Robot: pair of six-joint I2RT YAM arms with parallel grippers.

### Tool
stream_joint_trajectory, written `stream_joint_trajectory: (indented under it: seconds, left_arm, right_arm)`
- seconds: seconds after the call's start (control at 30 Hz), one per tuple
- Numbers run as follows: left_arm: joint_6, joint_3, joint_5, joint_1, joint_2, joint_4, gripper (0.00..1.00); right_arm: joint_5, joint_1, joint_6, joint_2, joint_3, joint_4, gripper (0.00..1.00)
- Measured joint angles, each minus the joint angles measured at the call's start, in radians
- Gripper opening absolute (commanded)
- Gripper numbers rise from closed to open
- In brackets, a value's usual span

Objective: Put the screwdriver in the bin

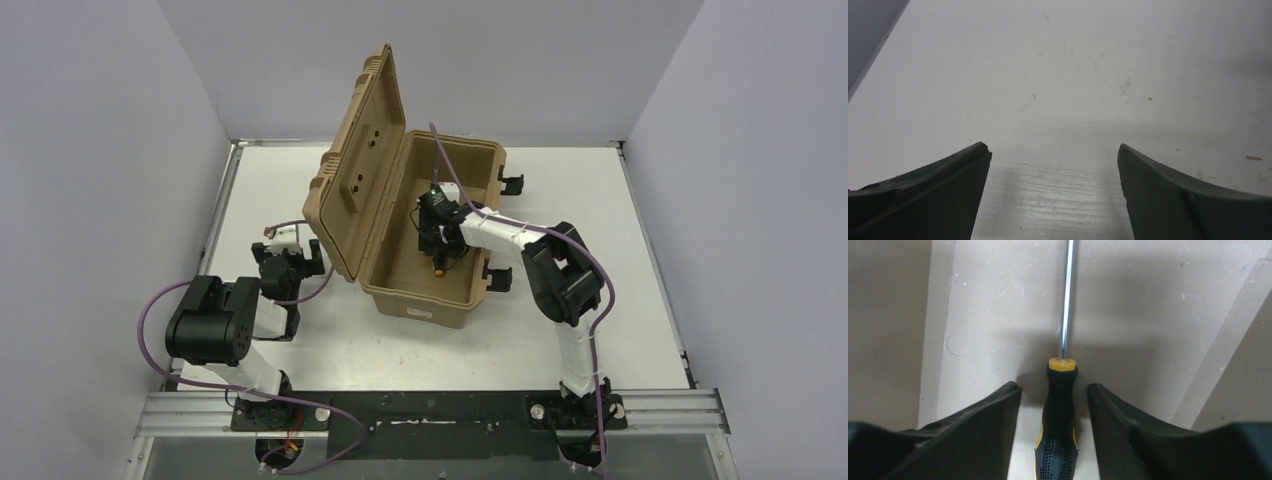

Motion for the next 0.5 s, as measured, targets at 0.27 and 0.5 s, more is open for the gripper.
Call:
stream_joint_trajectory:
  seconds: [0.27, 0.5]
  left_arm:
    - [0.0, 0.0, 0.0, 0.0, 0.0, 0.0, 0.97]
    - [0.0, 0.0, 0.0, 0.0, 0.0, 0.0, 0.97]
  right_arm:
    - [0.022, 0.0, -0.013, -0.004, 0.043, -0.048, 0.82]
    - [0.019, 0.0, -0.082, -0.084, 0.115, -0.081, 1.0]
